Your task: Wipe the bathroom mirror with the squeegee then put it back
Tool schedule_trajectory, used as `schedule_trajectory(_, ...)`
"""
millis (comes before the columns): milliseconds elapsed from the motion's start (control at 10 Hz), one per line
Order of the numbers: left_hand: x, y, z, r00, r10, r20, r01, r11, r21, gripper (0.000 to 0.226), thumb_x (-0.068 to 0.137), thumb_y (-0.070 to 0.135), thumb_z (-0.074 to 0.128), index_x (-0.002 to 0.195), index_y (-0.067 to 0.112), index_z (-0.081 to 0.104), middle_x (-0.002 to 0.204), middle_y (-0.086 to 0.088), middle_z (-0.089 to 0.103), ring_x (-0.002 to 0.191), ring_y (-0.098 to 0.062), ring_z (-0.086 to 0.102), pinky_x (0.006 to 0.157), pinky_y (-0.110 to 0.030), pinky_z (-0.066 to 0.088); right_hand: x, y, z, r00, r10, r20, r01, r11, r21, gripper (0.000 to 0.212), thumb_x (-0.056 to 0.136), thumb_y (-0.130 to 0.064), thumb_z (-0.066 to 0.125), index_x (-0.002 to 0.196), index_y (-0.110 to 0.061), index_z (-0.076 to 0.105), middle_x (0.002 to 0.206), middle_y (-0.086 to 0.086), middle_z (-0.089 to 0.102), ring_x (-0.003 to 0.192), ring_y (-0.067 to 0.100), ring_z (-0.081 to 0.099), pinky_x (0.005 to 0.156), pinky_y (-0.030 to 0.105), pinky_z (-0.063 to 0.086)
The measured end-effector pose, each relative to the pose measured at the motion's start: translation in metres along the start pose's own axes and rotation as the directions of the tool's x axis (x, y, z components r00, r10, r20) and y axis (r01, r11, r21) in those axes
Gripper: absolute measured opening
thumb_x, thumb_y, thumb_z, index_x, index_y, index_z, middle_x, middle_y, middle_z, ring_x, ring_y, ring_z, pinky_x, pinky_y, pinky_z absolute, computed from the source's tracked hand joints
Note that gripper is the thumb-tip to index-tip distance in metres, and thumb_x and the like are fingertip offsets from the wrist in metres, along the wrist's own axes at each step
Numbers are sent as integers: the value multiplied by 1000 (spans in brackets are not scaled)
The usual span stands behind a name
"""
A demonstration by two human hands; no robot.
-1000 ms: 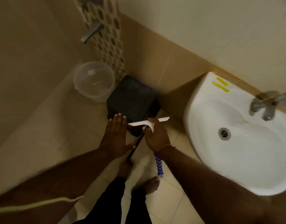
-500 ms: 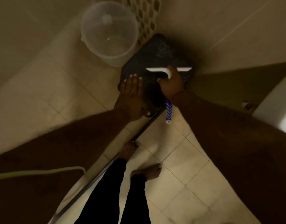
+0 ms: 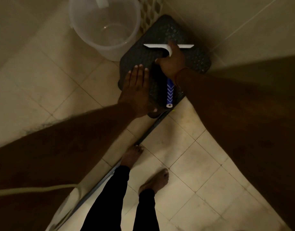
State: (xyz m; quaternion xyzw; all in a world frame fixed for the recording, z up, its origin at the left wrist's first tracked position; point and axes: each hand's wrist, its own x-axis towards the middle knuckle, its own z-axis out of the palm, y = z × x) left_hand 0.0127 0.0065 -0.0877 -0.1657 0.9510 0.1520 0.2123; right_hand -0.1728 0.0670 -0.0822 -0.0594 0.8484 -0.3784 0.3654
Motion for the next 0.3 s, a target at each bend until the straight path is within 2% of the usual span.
schedule_trajectory(100,-3,-4,0,1000,0,-2,0,1000,-1,157,78,82,81,174,-1,-11,183,-27,-14,171,-41,-14,137,-55,-13,-1,0,-1,1000,4,25,-6,998,58,96,96,-16,79,172,-21,20,177,6,25,160,26,28,125,33,32)
schedule_trajectory(200,-9,-4,-9,1000,-12,-19,12,1000,-11,156,78,81,81,173,0,-13,183,-27,-15,171,-40,-15,138,-55,-12,-15,-2,-13,999,-45,19,44,998,54,97,99,-30,77,172,-21,15,174,11,31,158,29,33,125,37,34)
schedule_trajectory(300,-21,-1,-13,998,-12,-56,13,1000,14,156,79,82,80,173,-2,-11,183,-28,-12,171,-42,-12,139,-56,-8,-34,24,-16,979,-151,-137,138,985,-102,100,94,-57,69,171,-13,22,165,23,41,150,37,44,123,48,39)
